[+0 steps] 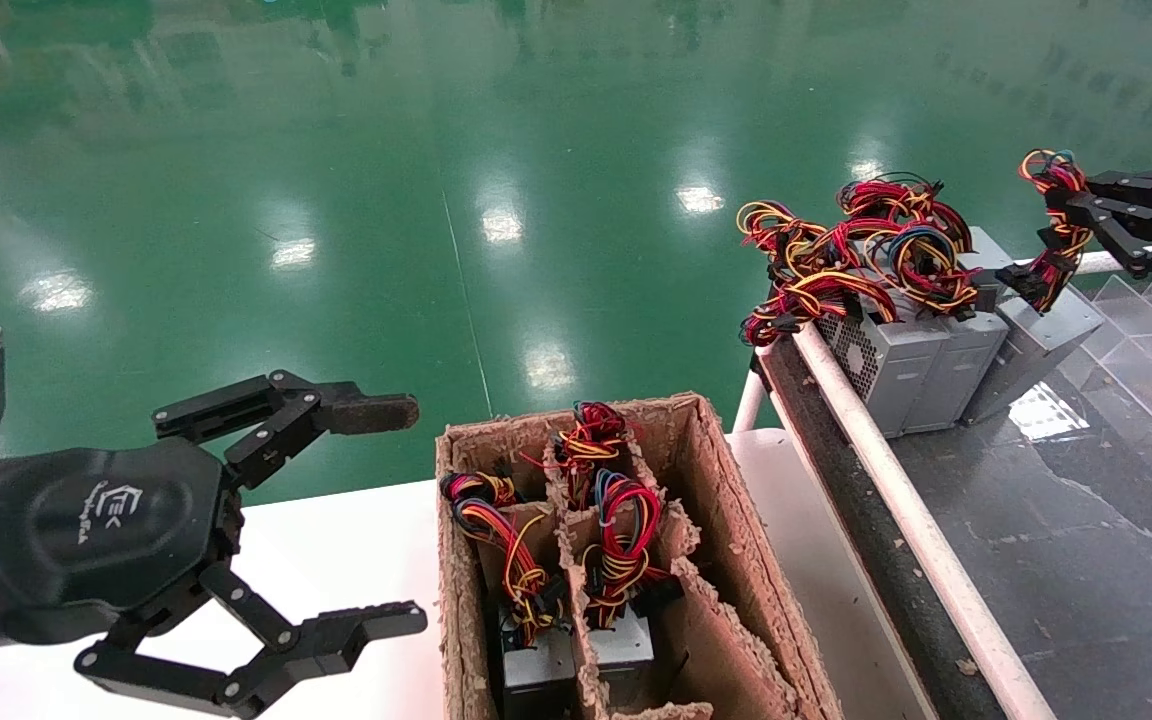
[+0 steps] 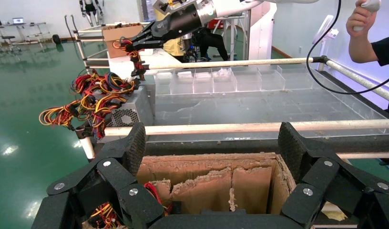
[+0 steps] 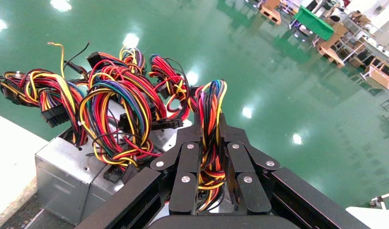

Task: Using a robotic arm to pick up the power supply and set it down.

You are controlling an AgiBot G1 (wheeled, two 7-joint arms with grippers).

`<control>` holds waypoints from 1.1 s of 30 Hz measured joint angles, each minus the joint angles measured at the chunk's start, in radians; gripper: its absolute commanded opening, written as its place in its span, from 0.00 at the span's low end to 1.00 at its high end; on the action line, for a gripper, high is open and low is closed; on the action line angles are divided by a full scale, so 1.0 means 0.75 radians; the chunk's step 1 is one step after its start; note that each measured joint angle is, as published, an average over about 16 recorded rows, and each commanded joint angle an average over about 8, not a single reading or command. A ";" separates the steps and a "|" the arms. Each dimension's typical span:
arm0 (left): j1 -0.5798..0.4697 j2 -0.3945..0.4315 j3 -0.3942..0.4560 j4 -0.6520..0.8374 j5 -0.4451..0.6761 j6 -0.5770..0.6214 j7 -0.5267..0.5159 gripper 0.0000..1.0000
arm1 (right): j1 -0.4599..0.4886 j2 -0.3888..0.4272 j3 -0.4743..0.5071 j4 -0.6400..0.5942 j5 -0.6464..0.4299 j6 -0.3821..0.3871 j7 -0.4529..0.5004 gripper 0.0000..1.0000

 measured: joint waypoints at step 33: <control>0.000 0.000 0.000 0.000 0.000 0.000 0.000 1.00 | -0.003 -0.081 0.005 -0.033 0.007 0.110 0.061 1.00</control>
